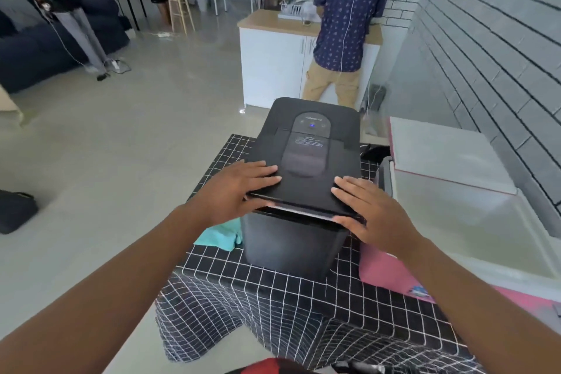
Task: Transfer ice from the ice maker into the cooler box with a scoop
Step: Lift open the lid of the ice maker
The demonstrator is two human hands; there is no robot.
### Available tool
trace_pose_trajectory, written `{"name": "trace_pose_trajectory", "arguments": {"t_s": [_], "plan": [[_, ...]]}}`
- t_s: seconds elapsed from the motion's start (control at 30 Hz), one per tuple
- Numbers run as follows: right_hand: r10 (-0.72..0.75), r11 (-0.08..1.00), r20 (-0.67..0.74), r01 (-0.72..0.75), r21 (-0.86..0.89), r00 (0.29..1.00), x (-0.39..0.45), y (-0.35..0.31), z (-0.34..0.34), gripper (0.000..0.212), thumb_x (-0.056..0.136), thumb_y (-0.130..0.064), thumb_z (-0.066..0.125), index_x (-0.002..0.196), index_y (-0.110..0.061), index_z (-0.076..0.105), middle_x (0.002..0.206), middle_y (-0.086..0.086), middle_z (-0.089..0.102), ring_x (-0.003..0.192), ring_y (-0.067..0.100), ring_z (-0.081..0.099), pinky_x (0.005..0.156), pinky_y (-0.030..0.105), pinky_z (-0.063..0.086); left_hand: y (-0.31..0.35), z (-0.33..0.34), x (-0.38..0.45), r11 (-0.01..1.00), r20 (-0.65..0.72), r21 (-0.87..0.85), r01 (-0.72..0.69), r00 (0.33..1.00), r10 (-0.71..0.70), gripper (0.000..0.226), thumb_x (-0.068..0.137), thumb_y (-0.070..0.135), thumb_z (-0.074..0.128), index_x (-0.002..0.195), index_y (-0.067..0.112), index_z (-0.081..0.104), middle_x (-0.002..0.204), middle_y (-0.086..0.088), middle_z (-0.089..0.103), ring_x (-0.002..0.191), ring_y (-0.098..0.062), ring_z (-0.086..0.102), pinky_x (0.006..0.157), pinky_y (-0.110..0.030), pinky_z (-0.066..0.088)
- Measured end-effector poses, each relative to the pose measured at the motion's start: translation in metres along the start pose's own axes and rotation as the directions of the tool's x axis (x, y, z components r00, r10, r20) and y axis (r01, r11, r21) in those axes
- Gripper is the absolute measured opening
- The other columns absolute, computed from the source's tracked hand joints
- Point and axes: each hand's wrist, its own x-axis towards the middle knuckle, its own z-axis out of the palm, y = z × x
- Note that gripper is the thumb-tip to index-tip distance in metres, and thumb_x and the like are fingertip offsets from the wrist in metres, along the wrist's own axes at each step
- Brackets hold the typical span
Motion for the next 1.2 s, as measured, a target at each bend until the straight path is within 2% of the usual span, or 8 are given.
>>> {"name": "trace_pose_trajectory", "arguments": {"t_s": [0.17, 0.3, 0.4, 0.5, 0.63, 0.77, 0.93, 1.2], "plan": [[0.331, 0.939, -0.255, -0.292, 0.180, 0.909, 0.032, -0.015, -0.007, 0.048, 0.098, -0.042, 0.040, 0.138, -0.015, 0.042, 0.144, 0.003, 0.046, 0.131, 0.018, 0.045, 0.101, 0.038, 0.045, -0.006, -0.017, 0.026, 0.998, -0.356, -0.053, -0.044, 0.934, 0.022, 0.044, 0.087, 0.039, 0.068, 0.125, 0.017, 0.065, 0.135, -0.001, 0.059, 0.120, -0.017, 0.057, 0.099, -0.037, 0.048], [0.516, 0.856, -0.448, -0.441, 0.269, 0.730, 0.070, -0.020, -0.008, 0.056, 0.100, -0.039, 0.035, 0.149, -0.013, 0.023, 0.150, 0.005, 0.028, 0.134, 0.026, 0.040, 0.104, 0.047, 0.041, -0.007, -0.019, 0.055, 0.990, -0.541, -0.142, 0.009, 0.836, -0.085, 0.058, 0.092, 0.035, 0.064, 0.143, 0.016, 0.045, 0.156, -0.007, 0.032, 0.140, -0.010, 0.035, 0.107, -0.010, 0.030], [0.646, 0.763, -0.482, -0.519, 0.384, 0.592, 0.094, -0.018, -0.007, 0.066, 0.100, -0.046, 0.033, 0.152, -0.014, 0.008, 0.152, 0.007, 0.024, 0.136, 0.015, 0.035, 0.107, 0.041, 0.039, -0.008, -0.013, 0.078, 0.964, -0.617, -0.264, 0.020, 0.765, -0.185, 0.064, 0.097, 0.029, 0.056, 0.151, 0.007, 0.029, 0.160, -0.017, 0.015, 0.148, -0.016, 0.017, 0.111, -0.011, 0.023], [0.804, 0.594, -0.344, -0.629, 0.502, 0.485, 0.107, -0.014, -0.001, 0.082, 0.095, -0.053, 0.036, 0.152, -0.014, -0.008, 0.160, 0.005, 0.010, 0.145, 0.013, 0.015, 0.117, 0.041, 0.023, -0.007, -0.002, 0.096, 0.903, -0.610, -0.418, 0.105, 0.703, -0.364, 0.079, 0.098, 0.031, 0.055, 0.154, 0.006, 0.006, 0.162, -0.017, 0.005, 0.149, -0.006, 0.002, 0.110, -0.005, 0.016], [0.827, 0.558, -0.232, -0.703, 0.441, 0.512, 0.111, -0.006, 0.008, 0.093, 0.092, -0.053, 0.046, 0.150, -0.019, -0.017, 0.161, 0.003, 0.005, 0.146, 0.018, 0.014, 0.118, 0.036, 0.021, -0.017, 0.015, 0.113, 0.898, -0.561, -0.417, 0.141, 0.737, -0.377, 0.094, 0.095, 0.040, 0.059, 0.154, 0.016, -0.011, 0.163, -0.006, -0.008, 0.150, -0.011, -0.003, 0.112, -0.010, 0.019], [0.831, 0.553, -0.182, -0.748, 0.367, 0.525, 0.116, 0.002, 0.014, 0.098, 0.091, -0.036, 0.060, 0.150, -0.016, -0.016, 0.161, 0.005, 0.002, 0.147, 0.020, 0.011, 0.117, 0.042, 0.023, -0.029, 0.029, 0.123, 0.891, -0.524, -0.408, 0.199, 0.748, -0.407, 0.102, 0.090, 0.048, 0.064, 0.153, 0.026, -0.013, 0.162, -0.009, 0.002, 0.149, -0.013, 0.001, 0.118, -0.020, 0.009], [0.804, 0.590, -0.099, -0.768, 0.249, 0.586, 0.113, 0.017, 0.020, 0.098, 0.089, -0.030, 0.065, 0.152, -0.011, -0.007, 0.161, 0.007, 0.002, 0.147, 0.021, 0.008, 0.118, 0.041, 0.019, -0.036, 0.036, 0.138, 0.880, -0.407, -0.372, 0.296, 0.800, -0.441, 0.108, 0.085, 0.038, 0.073, 0.154, 0.021, -0.009, 0.158, -0.016, 0.012, 0.146, -0.030, 0.018, 0.118, -0.043, 0.025], [0.841, 0.540, -0.105, -0.827, 0.156, 0.530, 0.121, 0.031, 0.038, 0.094, 0.090, -0.043, 0.060, 0.153, -0.018, -0.005, 0.161, 0.001, -0.002, 0.148, 0.021, 0.004, 0.111, 0.030, 0.013, -0.055, 0.043, 0.146, 0.884, -0.301, -0.262, 0.387, 0.838, -0.456, 0.106, 0.085, 0.045, 0.067, 0.154, 0.011, -0.006, 0.159, -0.018, 0.011, 0.145, -0.032, 0.019, 0.115, -0.040, 0.024]]}}
